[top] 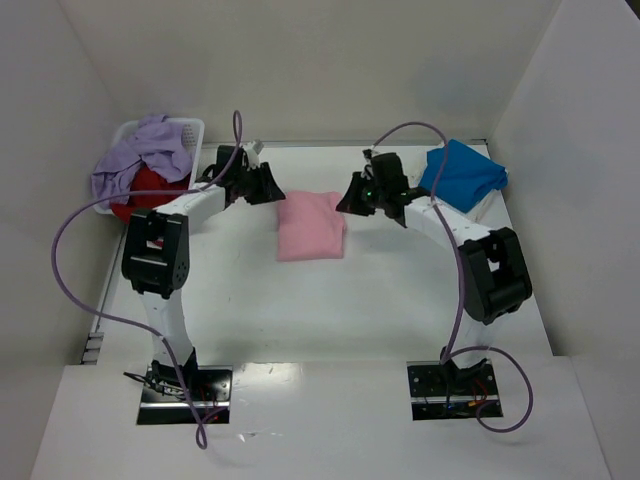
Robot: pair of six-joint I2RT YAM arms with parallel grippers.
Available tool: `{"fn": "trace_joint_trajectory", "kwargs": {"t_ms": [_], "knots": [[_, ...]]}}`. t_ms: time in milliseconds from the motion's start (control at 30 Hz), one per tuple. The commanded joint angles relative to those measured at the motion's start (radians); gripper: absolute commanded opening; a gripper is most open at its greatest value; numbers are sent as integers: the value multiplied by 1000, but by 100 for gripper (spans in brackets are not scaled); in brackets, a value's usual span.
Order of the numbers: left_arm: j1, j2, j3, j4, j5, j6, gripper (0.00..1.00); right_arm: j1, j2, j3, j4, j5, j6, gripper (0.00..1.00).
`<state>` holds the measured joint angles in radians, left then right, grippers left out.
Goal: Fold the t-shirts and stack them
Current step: Smooth out wrinkles on the folded tshirt
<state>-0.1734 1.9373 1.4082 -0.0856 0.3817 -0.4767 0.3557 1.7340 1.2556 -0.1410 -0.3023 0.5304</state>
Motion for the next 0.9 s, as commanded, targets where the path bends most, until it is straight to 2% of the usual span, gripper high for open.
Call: {"fn": "trace_joint_trajectory", "kwargs": {"t_ms": [0,33,100,267,400,567,867], "knots": [[0,80,54,82,94,-11,45,80,25,-38,41,6,5,4],[0,89,64,99,108,-11,39,89,38,-59,41,6,5,4],[0,113,64,128,108,-25,37,100,38,-82,50,28,28,1],[0,179,123,103,95,-25,37,100,38,-148,72,37,48,0],[0,222,150,64,28,-25,39,144,71,-148,70,37,48,0],[0,232,161,31,-49,-5,49,192,110,-148,70,61,48,0],[0,275,193,-12,-60,38,54,201,112,-173,60,72,48,0]]}}
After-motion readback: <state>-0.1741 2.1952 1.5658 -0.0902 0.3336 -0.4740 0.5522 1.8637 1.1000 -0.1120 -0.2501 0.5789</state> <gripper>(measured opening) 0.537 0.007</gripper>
